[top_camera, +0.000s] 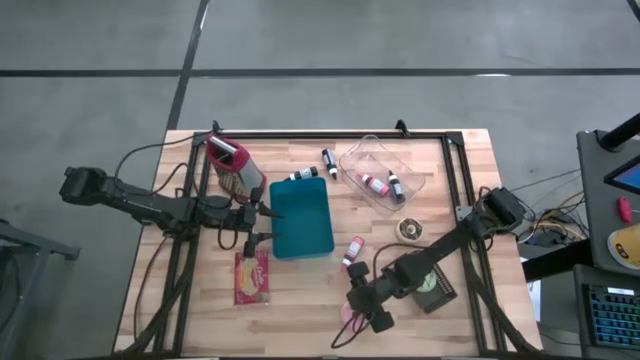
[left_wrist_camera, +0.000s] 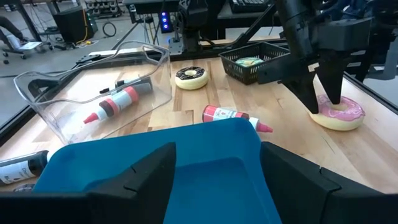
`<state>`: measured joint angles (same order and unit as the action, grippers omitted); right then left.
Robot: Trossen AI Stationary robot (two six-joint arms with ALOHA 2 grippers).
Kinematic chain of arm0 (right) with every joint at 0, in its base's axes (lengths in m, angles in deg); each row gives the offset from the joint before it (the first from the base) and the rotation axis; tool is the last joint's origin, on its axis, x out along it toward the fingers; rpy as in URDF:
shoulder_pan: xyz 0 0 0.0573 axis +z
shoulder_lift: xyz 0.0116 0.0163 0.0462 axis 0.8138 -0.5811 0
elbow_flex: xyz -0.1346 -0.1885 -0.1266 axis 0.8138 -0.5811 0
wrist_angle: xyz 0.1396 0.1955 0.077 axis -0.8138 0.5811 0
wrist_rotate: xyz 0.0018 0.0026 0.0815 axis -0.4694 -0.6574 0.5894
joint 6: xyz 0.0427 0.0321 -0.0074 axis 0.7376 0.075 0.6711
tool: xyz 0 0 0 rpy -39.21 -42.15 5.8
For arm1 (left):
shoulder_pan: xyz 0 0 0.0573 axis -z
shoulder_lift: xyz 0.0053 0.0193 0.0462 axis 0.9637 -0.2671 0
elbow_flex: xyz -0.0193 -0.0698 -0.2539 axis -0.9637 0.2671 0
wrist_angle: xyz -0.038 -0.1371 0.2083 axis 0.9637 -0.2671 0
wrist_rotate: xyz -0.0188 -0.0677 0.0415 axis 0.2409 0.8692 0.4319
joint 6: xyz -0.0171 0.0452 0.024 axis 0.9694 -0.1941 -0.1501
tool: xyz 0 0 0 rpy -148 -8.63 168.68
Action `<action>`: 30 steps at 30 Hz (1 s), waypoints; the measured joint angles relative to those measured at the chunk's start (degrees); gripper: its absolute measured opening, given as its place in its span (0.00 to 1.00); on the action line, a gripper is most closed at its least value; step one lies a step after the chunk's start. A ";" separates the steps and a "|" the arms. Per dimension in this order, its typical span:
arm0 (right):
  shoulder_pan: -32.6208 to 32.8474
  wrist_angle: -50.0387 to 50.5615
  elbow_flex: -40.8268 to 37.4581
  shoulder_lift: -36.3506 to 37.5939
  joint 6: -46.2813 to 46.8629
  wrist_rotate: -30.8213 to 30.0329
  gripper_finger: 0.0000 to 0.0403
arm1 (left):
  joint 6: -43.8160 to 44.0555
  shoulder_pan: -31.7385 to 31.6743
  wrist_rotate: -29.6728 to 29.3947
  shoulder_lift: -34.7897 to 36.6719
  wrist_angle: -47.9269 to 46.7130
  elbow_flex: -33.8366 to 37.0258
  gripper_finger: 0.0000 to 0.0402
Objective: Pick & Place Food Item
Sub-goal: Put the pink donut into the black bin
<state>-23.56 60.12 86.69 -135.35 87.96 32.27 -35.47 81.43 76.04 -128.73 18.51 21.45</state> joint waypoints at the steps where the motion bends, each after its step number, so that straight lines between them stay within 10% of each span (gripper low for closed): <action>1: -0.06 -0.04 -0.02 0.00 0.00 -0.06 0.56 | 0.00 0.00 0.00 0.00 0.00 -0.01 0.59; 30: -0.22 -2.13 0.65 -5.12 -0.06 2.35 0.56 | -0.02 -0.04 -0.63 0.02 0.00 0.03 0.59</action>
<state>-23.78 57.99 87.34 -140.47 87.90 34.62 -35.49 81.38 75.41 -128.71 18.51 21.48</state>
